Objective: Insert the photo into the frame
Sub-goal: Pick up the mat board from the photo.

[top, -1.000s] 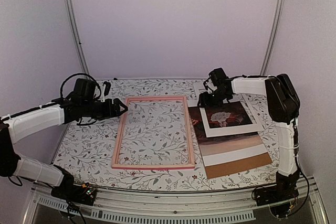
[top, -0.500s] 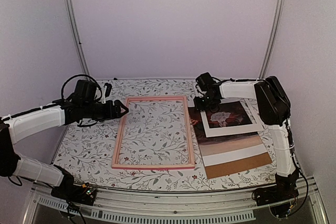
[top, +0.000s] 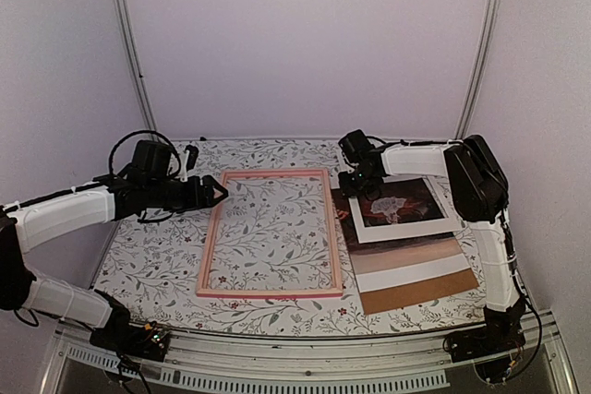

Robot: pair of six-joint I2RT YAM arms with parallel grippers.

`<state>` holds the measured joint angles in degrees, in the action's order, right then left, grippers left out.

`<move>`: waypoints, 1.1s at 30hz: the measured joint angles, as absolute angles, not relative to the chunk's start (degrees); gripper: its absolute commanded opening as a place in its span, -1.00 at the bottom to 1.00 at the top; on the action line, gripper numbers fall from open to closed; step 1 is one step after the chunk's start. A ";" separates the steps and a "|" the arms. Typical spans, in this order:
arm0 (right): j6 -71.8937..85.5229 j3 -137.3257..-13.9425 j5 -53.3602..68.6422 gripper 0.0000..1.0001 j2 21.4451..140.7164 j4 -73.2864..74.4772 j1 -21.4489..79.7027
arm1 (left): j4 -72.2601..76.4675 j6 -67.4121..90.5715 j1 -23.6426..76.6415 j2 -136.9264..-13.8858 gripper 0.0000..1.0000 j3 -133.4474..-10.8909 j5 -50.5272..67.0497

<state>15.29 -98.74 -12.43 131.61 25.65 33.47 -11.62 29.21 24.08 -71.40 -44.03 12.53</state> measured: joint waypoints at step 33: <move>17.74 -94.94 -10.83 -0.44 118.21 30.59 33.50 | -8.23 30.33 28.18 -71.40 0.80 -42.98 11.33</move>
<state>17.74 -94.94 -10.83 118.21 30.59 33.50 -8.23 30.33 28.18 -71.40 -42.98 11.33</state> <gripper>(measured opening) 0.284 0.893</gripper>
